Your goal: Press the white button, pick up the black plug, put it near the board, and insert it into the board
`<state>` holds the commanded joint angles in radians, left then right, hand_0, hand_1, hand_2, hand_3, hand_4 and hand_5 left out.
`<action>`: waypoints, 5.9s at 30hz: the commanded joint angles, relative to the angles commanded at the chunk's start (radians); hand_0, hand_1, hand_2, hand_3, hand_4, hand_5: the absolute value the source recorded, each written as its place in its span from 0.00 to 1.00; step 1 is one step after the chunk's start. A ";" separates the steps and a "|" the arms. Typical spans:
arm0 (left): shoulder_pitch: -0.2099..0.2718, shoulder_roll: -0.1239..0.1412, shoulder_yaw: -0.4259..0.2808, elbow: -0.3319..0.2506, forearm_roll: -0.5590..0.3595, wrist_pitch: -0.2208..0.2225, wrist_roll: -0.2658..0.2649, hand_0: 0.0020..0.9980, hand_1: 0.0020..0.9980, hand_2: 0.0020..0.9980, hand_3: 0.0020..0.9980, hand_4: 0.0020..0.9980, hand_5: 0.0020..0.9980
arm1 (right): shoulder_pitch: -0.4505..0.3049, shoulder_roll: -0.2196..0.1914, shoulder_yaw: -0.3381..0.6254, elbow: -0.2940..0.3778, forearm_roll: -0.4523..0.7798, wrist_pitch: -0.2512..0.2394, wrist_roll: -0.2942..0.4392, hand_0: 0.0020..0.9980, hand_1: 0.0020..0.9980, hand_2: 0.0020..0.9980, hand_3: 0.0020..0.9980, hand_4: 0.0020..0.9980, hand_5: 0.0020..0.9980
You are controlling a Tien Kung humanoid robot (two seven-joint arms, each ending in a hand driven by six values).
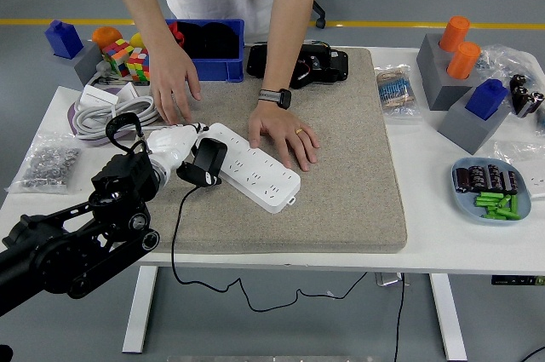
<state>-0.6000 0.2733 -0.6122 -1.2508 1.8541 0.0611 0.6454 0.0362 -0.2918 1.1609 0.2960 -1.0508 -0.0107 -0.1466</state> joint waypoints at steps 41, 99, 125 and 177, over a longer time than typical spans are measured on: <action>0.005 0.012 -0.047 -0.030 -0.049 -0.063 0.000 0.99 1.00 1.00 1.00 1.00 0.48 | 0.000 0.002 0.004 0.001 -0.002 0.003 0.003 0.63 0.63 0.61 0.59 0.67 0.44; 0.239 0.130 -0.238 -0.145 -0.072 0.254 -0.355 0.90 0.86 0.76 0.74 0.91 0.62 | 0.001 0.004 0.001 0.001 -0.004 0.002 0.008 0.63 0.63 0.61 0.59 0.69 0.41; 0.250 0.140 -0.145 -0.137 -0.062 0.247 -0.415 0.87 0.83 0.75 0.75 0.88 0.58 | 0.001 0.001 -0.008 0.001 0.001 0.000 0.014 0.63 0.63 0.61 0.59 0.69 0.41; 0.135 0.030 -0.033 -0.009 -0.106 0.233 -0.403 0.87 0.85 0.76 0.75 0.89 0.58 | -0.003 0.005 -0.003 0.000 0.005 -0.001 0.016 0.63 0.63 0.61 0.59 0.69 0.41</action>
<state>-0.4650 0.3030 -0.6449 -1.2596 1.7477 0.2940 0.2424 0.0336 -0.2871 1.1577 0.2960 -1.0458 -0.0122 -0.1309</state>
